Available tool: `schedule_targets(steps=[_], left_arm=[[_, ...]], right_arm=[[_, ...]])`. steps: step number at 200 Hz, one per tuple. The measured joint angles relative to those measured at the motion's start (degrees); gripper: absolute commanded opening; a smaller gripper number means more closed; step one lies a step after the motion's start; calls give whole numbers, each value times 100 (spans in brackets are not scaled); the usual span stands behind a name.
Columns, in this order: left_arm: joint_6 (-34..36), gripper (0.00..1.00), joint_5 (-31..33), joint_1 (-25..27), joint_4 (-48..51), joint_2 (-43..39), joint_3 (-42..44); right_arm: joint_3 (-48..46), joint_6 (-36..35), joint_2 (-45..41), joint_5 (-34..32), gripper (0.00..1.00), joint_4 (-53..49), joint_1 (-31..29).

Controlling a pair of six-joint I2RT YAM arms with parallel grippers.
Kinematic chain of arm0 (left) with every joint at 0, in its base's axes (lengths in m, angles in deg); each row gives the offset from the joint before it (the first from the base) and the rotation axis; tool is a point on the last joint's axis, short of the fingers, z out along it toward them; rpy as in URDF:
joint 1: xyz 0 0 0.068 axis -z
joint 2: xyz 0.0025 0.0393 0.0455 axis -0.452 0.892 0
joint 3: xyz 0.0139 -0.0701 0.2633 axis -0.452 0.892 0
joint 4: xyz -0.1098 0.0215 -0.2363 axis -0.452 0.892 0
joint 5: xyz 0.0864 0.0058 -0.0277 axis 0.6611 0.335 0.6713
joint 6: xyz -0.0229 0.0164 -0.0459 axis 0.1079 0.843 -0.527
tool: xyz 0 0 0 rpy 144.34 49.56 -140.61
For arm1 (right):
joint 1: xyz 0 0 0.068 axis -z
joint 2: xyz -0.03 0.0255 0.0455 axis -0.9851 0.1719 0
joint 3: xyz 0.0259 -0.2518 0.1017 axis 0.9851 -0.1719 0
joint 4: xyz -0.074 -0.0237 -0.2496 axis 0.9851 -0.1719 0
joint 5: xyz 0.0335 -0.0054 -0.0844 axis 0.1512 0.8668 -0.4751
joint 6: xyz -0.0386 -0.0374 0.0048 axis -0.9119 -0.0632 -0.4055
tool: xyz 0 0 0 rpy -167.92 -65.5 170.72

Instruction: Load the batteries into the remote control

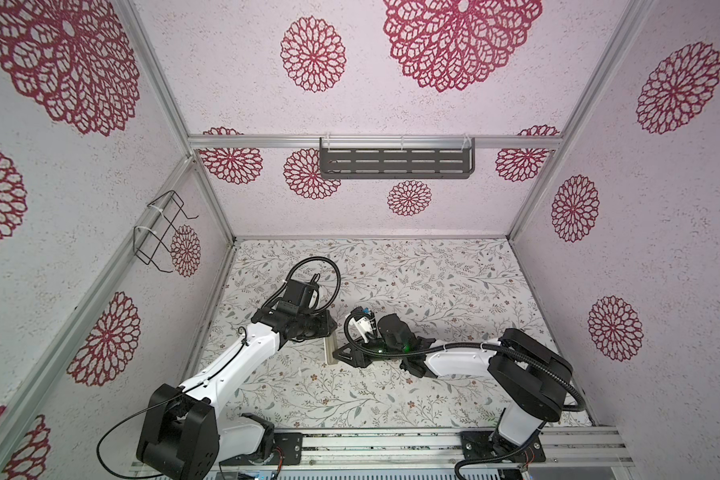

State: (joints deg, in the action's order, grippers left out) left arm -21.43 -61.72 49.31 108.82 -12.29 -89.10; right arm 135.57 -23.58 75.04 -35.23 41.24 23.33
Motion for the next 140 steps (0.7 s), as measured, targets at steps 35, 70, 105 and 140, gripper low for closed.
schedule_targets(steps=[35, 70, 105, 140], left_arm=[[4, 0, 4, 0, 0, 0, 0], [4, 0, 9, 0, 0, -11, 0], [7, 0, 44, 0, 0, -46, 0], [4, 0, 85, 0, 0, -46, 0]], right_arm=[[2, 0, 0, 0, 31, -4, 0], [2, 2, 0, 2, 30, -4, 0], [13, 4, 0, 0, 29, 0, 0], [13, 4, 0, 0, 28, -7, 0]])
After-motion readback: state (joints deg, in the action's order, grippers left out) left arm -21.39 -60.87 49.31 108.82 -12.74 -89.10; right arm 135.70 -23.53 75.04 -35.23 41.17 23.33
